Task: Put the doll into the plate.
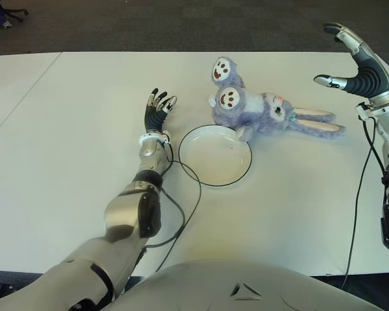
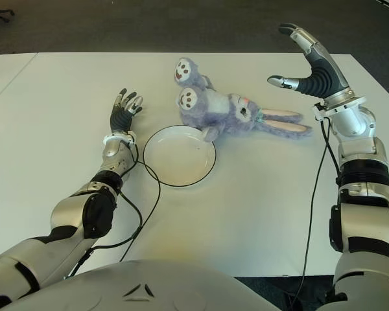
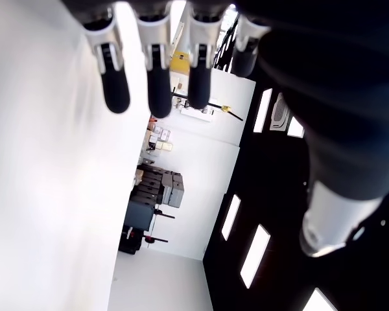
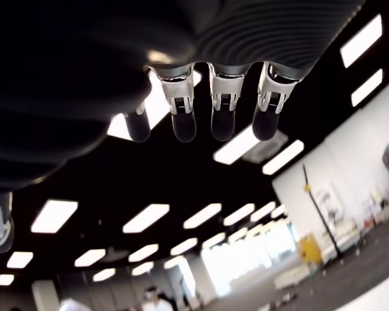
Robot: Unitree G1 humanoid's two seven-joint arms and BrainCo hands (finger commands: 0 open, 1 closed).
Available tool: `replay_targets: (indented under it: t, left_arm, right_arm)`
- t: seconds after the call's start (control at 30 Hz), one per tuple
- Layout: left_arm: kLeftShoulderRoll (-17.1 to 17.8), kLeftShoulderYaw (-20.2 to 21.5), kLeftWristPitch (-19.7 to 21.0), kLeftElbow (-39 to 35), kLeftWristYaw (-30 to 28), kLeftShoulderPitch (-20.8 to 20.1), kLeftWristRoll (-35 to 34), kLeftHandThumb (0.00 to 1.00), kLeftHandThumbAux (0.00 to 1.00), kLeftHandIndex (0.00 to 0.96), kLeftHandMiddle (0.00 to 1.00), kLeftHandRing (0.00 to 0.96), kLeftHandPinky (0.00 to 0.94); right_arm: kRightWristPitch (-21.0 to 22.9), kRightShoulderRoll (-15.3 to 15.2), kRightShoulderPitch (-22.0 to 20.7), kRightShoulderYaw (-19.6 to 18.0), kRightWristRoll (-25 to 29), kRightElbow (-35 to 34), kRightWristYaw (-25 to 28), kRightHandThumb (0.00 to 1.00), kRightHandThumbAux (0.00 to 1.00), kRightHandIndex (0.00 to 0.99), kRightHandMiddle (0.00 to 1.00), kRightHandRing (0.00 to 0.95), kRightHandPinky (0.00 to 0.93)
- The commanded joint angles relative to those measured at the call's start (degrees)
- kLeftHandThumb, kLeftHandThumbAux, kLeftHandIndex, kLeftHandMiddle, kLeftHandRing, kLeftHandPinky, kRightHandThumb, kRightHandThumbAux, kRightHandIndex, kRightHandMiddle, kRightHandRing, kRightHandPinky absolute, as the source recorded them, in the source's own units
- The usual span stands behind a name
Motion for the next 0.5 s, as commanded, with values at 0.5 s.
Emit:
replay_targets:
  t: [0.5]
  left_arm:
    - [-1.5,-0.3,7.9,7.9,1.1,11.7,-0.5,0.000,0.687,0.063,0.184,0.207,0.223]
  right_arm:
    - [4.2,8.0,-10.5,3.7,-18.4,16.9,-40.7,0.170,0.232,0.000,0.000,0.000,0.000]
